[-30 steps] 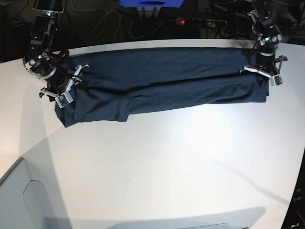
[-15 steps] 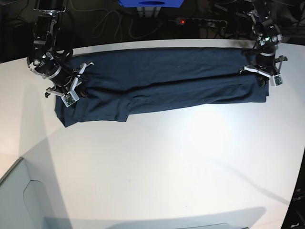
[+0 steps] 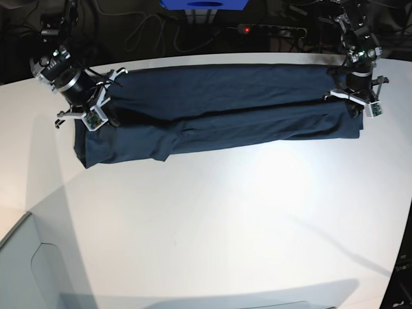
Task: Fold the T-shirt properly
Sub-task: 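Tug the strip end with the right gripper to straighten it, then pull both strip ends outward with both grippers to tighten the strip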
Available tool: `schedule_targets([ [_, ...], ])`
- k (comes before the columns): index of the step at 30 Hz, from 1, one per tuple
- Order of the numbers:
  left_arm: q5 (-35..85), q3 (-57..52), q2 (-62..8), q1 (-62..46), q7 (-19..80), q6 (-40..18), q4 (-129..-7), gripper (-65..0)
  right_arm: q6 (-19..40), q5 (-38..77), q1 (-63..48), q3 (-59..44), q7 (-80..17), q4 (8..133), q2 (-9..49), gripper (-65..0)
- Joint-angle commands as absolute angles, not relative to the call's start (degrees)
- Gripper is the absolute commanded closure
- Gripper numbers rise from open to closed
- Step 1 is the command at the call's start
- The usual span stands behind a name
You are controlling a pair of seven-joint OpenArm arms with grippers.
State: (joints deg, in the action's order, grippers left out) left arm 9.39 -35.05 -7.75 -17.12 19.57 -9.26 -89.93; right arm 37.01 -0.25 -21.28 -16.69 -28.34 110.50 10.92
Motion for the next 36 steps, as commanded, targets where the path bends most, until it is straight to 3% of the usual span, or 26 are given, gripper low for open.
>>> schedule_targets([
  [1, 9.7, -35.4, -8.5, -17.0, 18.3, -9.0, -90.8, 0.0, 37.1, 0.3, -21.8, -17.0, -27.2, 111.7, 11.2, -0.6],
  [21, 9.7, -35.4, -8.5, -16.9, 18.3, -9.0, -90.8, 0.0, 37.1, 0.3, -25.6, -18.8, -27.7, 112.0, 10.9, -2.3],
  [30, 9.5, -35.4, -8.3, -16.9, 18.3, -9.0, -90.8, 0.0, 37.1, 0.2, -22.9, -15.3, -27.5, 107.7, 10.9, -37.1],
  [32, 9.5, -35.4, -8.2, -16.9, 18.3, -9.0, -90.8, 0.0, 37.1, 0.2, -21.7, -14.7, -27.7, 105.4, 10.9, -40.2],
  [36, 9.4, -35.4, -8.1, -16.9, 18.3, -9.0, -90.8, 0.0, 37.2, 0.3, -20.3, -14.5, -27.3, 101.2, 11.1, -39.5],
])
